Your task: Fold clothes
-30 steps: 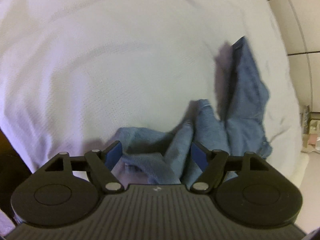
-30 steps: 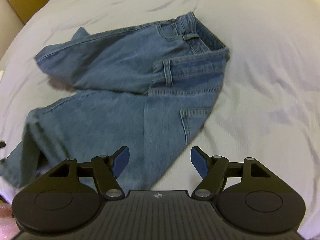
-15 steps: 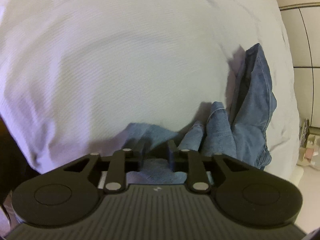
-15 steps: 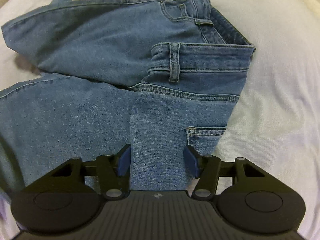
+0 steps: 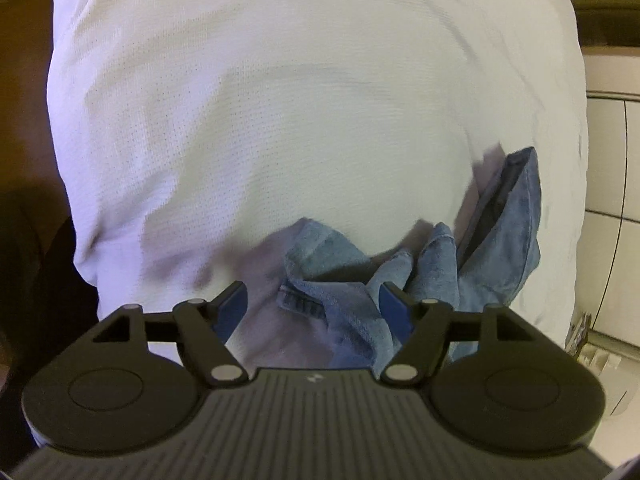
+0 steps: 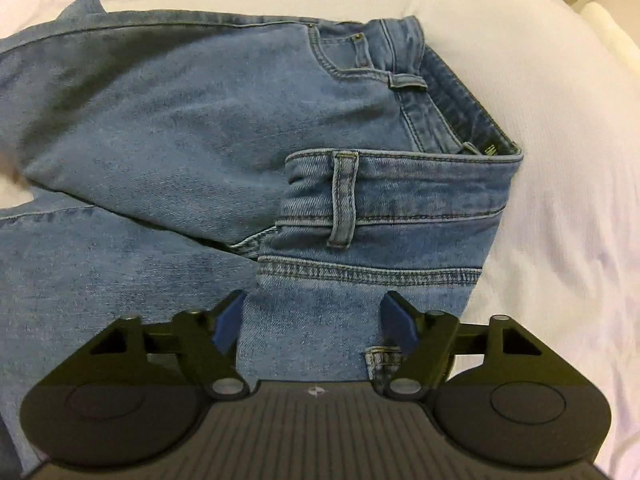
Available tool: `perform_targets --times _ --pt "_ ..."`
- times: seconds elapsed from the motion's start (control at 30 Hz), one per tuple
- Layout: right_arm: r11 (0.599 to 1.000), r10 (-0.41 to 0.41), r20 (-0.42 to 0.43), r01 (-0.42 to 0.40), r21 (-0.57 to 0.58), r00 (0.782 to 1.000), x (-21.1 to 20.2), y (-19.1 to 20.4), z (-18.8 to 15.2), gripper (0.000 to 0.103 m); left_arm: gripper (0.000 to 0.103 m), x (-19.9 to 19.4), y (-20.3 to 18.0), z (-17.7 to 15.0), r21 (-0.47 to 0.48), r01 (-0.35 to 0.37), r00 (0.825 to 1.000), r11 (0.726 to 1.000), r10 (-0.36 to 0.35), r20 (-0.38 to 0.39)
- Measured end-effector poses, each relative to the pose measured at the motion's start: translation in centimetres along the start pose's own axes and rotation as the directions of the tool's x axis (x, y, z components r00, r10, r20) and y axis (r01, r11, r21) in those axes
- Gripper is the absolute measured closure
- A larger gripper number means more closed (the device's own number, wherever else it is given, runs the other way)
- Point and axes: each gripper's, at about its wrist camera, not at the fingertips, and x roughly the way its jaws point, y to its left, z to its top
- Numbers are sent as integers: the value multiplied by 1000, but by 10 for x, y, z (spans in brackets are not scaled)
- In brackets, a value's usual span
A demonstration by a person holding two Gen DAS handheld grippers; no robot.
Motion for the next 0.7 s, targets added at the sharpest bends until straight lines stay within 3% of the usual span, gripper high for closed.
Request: perform_targets --times 0.07,0.1,0.2,0.23,0.3,0.33,0.37,0.43,0.57,0.63,0.7 --pt "1000 -5 11 5 12 1000 -5 -7 -1 70 35 10 -4 2 -12 9 1000 1000 -9 -2" --pt "999 -9 9 9 33 1000 -7 -13 -2 70 35 16 -7 3 -14 14 1000 1000 -14 -6" --pt "996 -8 -9 9 93 1000 -7 -26 1 68 57 38 -16 2 9 -8 1000 1000 9 -28" --pt "995 -8 -15 10 103 1000 -6 -29 2 56 63 45 -18 1 24 -30 999 999 30 -27" --pt "998 -24 -22 25 58 999 3 -23 8 49 71 49 -24 0 75 -80 997 994 80 2" --pt "999 -24 -25 25 26 999 7 -19 10 54 76 48 -28 -1 108 -94 996 990 93 14" --pt "1000 -4 -32 4 -3 999 9 -14 12 76 81 46 -34 -1 144 -106 994 984 104 26" --pt "999 44 -36 -43 12 998 6 -15 16 98 86 36 -53 0 236 -133 990 963 119 69" --pt "967 105 87 -122 222 991 -45 -58 24 101 90 -3 -111 11 426 -132 980 895 53 192" --pt "917 149 175 -203 345 973 -77 -88 30 101 91 -30 -145 24 499 -129 965 857 -7 262" --pt "830 192 280 -308 465 941 -111 -123 35 100 91 -58 -179 40 557 -137 943 819 -65 326"
